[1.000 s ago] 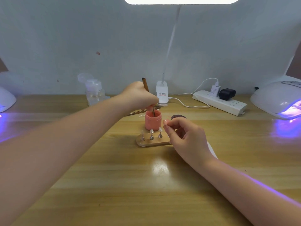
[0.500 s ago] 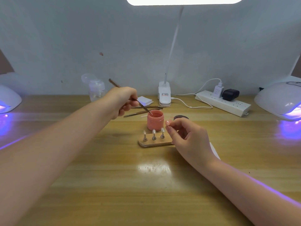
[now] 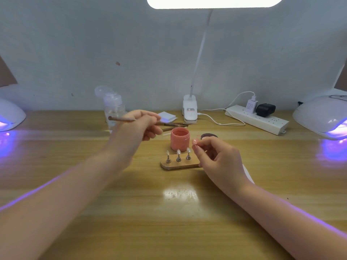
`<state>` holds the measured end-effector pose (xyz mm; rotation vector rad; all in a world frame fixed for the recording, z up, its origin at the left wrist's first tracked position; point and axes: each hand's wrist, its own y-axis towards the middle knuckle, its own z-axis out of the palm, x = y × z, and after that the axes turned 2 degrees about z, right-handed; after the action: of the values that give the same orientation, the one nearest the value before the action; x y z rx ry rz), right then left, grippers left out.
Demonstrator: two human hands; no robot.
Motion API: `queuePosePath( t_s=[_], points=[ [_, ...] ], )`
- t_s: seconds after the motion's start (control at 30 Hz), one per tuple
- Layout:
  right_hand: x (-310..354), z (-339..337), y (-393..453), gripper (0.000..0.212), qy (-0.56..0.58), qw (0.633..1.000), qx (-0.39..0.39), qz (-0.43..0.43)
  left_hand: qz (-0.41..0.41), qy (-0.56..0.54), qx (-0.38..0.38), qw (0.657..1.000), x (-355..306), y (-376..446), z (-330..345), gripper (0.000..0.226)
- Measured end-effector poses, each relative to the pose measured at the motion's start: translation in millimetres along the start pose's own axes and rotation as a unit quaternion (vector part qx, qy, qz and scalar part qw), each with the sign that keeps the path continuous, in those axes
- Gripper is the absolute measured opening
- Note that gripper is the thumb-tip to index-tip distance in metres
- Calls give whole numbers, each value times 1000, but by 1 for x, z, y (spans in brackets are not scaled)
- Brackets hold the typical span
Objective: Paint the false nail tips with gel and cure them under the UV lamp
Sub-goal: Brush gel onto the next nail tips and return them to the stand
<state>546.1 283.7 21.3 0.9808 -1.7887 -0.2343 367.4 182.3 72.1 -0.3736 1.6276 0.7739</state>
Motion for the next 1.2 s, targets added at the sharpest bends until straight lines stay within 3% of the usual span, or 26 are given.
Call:
queuePosePath(
  t_s=[0.13, 0.43, 0.53, 1.2],
  points=[
    [0, 0, 0, 6, 7, 1000, -4, 10, 154, 69, 38, 985, 11, -43, 10, 15],
    [-2, 0, 1, 8, -5, 1000, 5, 0, 278, 157, 70, 945, 25, -61, 15, 18],
    [-2, 0, 1, 8, -6, 1000, 4, -6, 288, 196, 63, 935, 27, -62, 16, 17],
    [-1, 0, 0, 8, -3, 1000, 4, -7, 264, 150, 46, 952, 25, -69, 16, 17]
  ],
)
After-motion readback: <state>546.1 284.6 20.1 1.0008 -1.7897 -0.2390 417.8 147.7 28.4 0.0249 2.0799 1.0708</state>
